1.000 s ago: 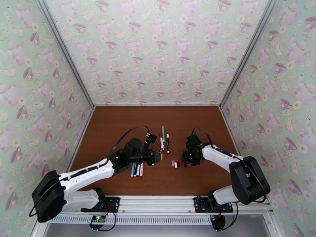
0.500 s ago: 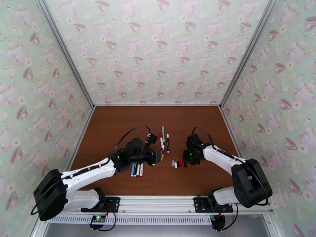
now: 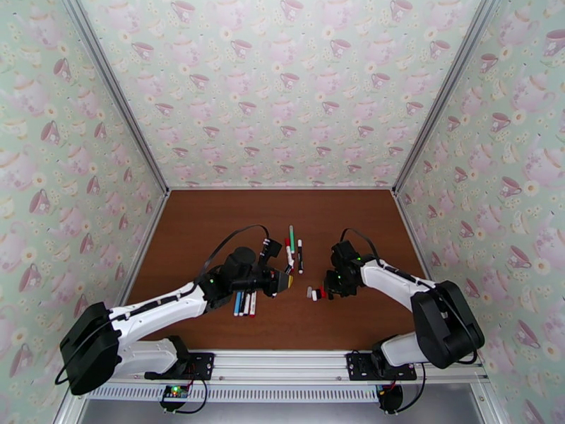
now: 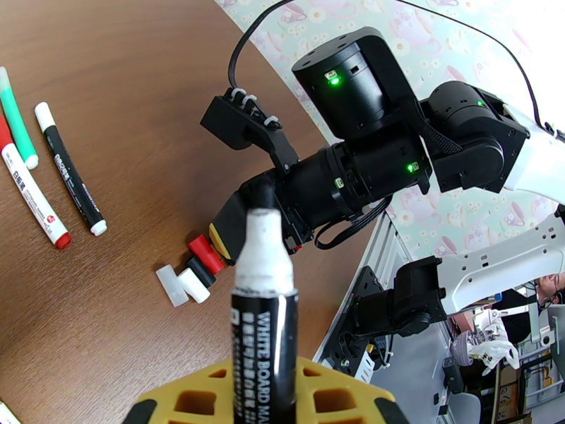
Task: Open the pen caps
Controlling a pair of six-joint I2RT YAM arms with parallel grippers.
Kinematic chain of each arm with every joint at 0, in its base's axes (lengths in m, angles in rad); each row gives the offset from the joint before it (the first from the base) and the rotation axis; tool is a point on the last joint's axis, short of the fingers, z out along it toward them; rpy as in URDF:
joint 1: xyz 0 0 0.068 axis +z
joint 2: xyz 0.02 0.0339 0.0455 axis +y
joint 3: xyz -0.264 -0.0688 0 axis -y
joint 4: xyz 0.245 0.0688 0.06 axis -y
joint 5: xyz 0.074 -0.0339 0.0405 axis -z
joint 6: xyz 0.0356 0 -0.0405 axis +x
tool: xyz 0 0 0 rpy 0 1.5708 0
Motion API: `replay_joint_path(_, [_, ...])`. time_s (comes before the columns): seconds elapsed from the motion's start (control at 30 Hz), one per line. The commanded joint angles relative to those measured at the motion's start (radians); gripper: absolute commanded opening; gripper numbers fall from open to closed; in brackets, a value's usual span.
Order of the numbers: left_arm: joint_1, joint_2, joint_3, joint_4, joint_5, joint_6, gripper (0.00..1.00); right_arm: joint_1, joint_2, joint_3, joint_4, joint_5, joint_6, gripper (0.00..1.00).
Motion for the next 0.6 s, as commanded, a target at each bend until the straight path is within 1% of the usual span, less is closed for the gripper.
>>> replay_joint_path(0.0, [-0.004,-0.005,0.035,-0.007,0.012,-0.003,0.00,0.012,0.022,0.014,0.007,0.035,0.000,0.26])
replay_joint_path(0.2, [-0.006,-0.015,0.034,-0.017,0.005,-0.002,0.00,0.022,0.004,0.024,0.028,0.030,0.015,0.22])
replay_joint_path(0.57, [-0.009,-0.012,0.029,-0.017,0.004,-0.002,0.00,0.025,-0.005,0.041,0.032,0.013,0.018,0.26])
